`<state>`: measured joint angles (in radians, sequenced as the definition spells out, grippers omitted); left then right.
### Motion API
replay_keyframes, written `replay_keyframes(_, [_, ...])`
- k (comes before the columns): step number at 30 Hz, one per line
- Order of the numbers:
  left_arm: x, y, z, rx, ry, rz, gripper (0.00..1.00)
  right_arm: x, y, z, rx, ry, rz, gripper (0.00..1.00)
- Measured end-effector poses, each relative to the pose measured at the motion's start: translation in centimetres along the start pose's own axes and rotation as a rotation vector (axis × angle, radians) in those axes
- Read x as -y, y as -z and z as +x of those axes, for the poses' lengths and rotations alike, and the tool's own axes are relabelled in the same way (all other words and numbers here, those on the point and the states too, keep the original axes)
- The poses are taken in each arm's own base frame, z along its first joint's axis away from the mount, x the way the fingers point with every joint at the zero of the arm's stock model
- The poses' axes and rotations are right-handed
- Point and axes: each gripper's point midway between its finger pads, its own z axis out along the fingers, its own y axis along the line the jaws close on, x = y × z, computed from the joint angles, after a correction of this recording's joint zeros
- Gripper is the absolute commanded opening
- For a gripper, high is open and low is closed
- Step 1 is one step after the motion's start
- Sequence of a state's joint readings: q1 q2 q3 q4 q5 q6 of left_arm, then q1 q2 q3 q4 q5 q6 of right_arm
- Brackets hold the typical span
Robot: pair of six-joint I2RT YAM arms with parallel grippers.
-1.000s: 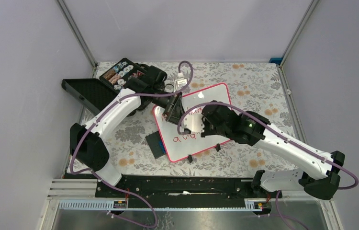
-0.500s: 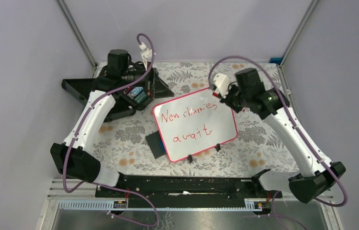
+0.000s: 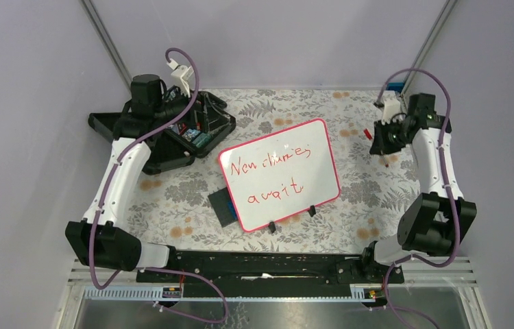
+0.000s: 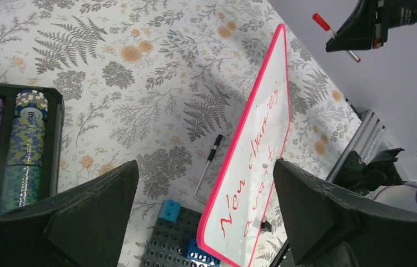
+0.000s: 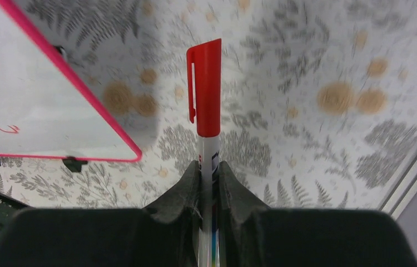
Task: Write a sentence on the whiteboard
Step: Put down the whiteboard marker at the center of the board.
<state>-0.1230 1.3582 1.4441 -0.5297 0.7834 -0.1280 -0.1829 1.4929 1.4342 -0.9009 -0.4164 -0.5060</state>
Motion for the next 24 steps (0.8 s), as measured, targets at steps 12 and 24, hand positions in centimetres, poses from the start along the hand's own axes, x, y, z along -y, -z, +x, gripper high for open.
replay_keyframes(12, [-1.1,-0.3,1.8,-0.027,0.022,-0.036,0.99,-0.6,-5.1,12.8,-0.231,-0.210,-0.073,0.07])
replay_keyframes(24, [-1.8,-0.7,3.4,-0.057,0.051,-0.042,0.99,0.2,-7.4,15.6,-0.268,-0.220,-0.044,0.17])
